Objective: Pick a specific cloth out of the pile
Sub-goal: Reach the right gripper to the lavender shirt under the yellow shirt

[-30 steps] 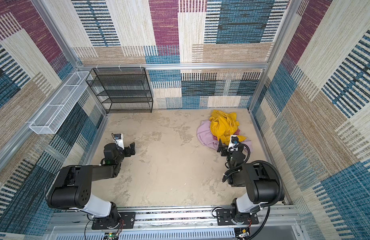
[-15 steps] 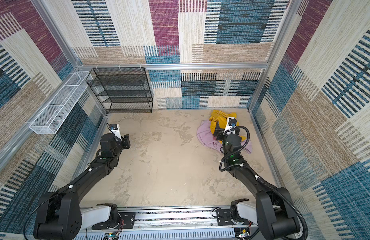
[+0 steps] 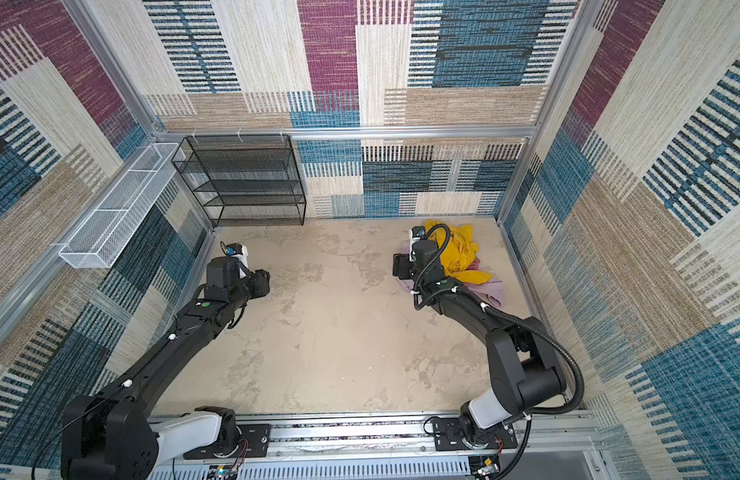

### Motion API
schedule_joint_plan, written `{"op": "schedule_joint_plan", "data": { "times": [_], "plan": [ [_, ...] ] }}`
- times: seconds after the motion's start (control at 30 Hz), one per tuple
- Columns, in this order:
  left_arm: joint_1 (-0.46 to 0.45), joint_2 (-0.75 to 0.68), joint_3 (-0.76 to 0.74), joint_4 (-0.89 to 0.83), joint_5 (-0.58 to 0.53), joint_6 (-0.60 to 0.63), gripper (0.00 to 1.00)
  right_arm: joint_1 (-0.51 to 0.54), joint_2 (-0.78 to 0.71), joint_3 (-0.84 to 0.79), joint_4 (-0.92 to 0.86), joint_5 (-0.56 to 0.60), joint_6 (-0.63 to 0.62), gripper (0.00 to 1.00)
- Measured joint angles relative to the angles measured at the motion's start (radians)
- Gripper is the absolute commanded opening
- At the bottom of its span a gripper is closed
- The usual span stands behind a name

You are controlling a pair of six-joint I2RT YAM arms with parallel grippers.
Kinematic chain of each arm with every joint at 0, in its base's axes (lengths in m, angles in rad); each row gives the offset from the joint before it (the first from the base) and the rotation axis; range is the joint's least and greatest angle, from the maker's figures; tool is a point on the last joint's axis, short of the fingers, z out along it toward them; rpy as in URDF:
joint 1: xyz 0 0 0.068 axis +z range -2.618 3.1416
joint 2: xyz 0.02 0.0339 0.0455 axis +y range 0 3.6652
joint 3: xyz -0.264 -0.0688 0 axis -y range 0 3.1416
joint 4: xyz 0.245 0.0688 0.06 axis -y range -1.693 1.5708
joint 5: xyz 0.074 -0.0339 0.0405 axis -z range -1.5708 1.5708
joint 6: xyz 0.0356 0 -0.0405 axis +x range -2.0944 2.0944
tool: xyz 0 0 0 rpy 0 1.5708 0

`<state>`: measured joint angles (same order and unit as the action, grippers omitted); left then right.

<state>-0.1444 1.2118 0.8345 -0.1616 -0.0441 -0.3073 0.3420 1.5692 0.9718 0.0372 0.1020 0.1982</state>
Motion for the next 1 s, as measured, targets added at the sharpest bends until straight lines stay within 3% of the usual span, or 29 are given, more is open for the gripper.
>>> {"op": "schedule_joint_plan", "data": {
  "times": [0.3,0.67,0.87,1.0],
  "plan": [
    [-0.002,0.007,0.011,-0.037,0.026,-0.004,0.55,-0.001,0.213,0.147,-0.117,-0.023,0.039,0.71],
    [-0.002,0.034,0.02,-0.045,0.051,-0.003,0.55,-0.001,0.402,0.284,-0.186,0.015,0.059,0.69],
    [-0.002,0.043,0.02,-0.053,0.051,-0.003,0.55,-0.001,0.454,0.317,-0.215,0.044,0.065,0.58],
    [-0.002,0.044,0.02,-0.059,0.051,-0.003,0.55,0.0,0.477,0.341,-0.222,0.069,0.066,0.45]
  ]
}}
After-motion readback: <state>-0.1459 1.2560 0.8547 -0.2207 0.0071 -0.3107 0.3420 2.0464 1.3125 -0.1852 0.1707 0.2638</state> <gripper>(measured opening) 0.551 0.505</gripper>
